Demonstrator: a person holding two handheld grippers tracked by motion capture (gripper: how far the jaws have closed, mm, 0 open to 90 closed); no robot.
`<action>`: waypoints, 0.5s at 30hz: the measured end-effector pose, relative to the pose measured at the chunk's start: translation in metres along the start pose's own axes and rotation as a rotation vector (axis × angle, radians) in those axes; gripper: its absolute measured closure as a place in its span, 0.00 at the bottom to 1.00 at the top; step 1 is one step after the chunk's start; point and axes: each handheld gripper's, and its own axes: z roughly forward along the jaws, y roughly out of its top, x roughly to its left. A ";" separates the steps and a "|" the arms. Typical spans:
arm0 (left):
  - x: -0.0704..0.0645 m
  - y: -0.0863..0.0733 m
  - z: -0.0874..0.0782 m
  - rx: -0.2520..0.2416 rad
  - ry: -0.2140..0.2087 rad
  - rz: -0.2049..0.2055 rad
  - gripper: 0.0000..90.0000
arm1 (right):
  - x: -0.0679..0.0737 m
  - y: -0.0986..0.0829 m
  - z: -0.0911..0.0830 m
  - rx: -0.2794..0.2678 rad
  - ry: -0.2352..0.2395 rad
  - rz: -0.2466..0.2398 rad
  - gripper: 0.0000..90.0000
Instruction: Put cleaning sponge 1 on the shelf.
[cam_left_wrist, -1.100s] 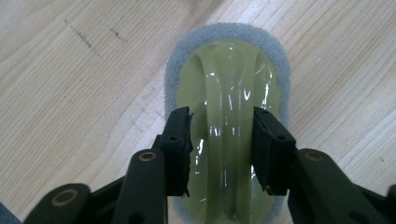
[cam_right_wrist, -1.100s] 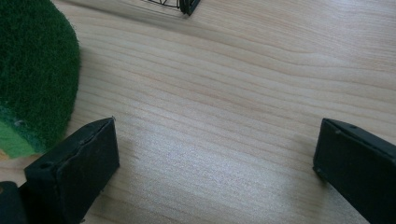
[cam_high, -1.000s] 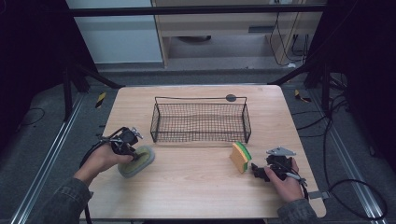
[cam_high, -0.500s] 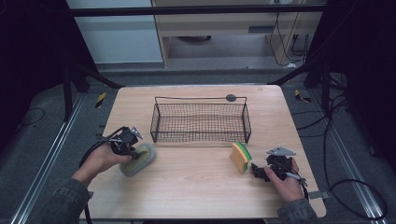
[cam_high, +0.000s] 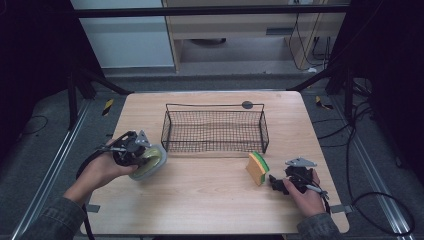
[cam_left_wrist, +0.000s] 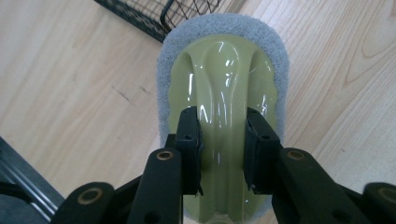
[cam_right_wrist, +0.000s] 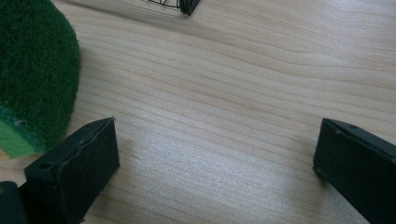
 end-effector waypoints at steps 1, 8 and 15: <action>0.000 0.001 -0.001 0.000 0.001 0.004 0.78 | 0.000 0.000 0.000 0.000 -0.001 -0.002 0.00; -0.001 0.017 -0.011 -0.014 0.032 0.068 0.78 | 0.000 0.000 0.000 0.000 0.000 0.000 0.00; 0.001 0.035 -0.016 -0.017 0.074 0.125 0.78 | 0.000 0.000 0.000 0.001 -0.001 -0.004 0.00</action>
